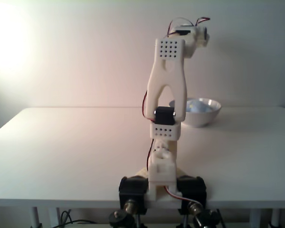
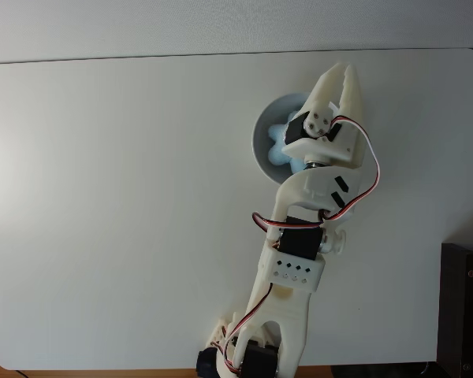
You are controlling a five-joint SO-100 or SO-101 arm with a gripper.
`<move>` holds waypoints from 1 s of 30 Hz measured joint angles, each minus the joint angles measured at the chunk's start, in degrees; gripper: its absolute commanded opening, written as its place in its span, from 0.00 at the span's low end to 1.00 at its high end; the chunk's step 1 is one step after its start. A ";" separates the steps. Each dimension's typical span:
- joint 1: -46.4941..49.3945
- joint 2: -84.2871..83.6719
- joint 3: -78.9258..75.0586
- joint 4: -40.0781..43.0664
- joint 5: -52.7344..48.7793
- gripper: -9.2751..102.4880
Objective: Grasp a skyblue doll and put it into the bowl.
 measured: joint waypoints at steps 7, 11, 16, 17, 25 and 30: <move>-7.91 3.96 -2.55 0.00 -0.26 0.08; -13.36 10.37 -2.20 0.00 -0.53 0.08; -16.52 21.45 6.06 0.00 -0.70 0.08; -16.70 23.99 8.88 0.00 -0.70 0.08; -16.96 48.43 38.50 0.00 -0.79 0.08; -16.35 62.58 57.13 0.00 -0.70 0.08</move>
